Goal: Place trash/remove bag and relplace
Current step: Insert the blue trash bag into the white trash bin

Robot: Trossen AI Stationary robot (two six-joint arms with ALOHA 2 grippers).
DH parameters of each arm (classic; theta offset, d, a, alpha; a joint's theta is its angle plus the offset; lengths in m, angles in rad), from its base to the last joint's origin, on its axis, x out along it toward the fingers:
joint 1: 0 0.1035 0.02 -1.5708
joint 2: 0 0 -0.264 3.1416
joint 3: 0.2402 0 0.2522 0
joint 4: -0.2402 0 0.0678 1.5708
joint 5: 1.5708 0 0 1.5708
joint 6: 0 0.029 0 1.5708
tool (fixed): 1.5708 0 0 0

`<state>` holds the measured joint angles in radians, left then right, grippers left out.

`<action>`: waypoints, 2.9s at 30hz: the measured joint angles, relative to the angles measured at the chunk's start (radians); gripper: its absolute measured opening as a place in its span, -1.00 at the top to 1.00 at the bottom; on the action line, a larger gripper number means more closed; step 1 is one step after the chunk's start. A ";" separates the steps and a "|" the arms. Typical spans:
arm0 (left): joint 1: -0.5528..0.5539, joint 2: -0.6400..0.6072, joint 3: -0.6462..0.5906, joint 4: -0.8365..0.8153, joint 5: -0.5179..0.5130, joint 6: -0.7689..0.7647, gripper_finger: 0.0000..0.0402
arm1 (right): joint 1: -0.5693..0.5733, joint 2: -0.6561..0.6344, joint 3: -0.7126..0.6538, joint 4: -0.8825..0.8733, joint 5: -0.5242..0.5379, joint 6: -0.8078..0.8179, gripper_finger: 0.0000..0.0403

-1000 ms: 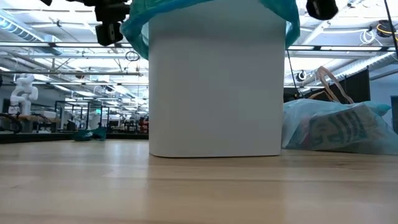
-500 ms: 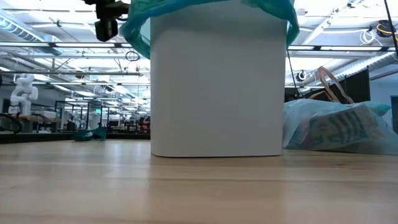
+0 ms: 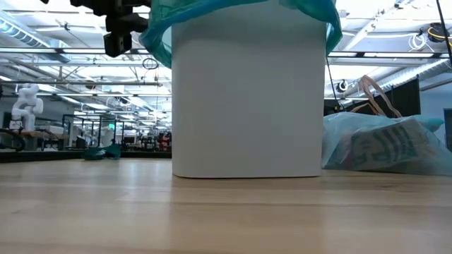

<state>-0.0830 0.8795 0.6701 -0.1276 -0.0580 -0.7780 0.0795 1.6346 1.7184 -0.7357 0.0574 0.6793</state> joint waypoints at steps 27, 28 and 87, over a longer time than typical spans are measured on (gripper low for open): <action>0.000 0.311 0.000 0.348 0.038 0.000 0.34 | -0.034 0.197 0.034 -0.301 -0.085 -0.035 1.00; 0.000 0.311 0.000 0.352 0.043 0.000 0.34 | -0.034 0.197 0.021 -0.301 -0.085 -0.032 1.00; -0.007 -0.042 0.000 -0.065 0.124 0.026 0.34 | -0.034 0.236 -0.095 -0.146 -0.157 0.004 1.00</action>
<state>-0.0902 0.8371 0.6697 -0.1928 0.0658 -0.7525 0.0460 1.8702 1.6234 -0.8816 -0.0998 0.6830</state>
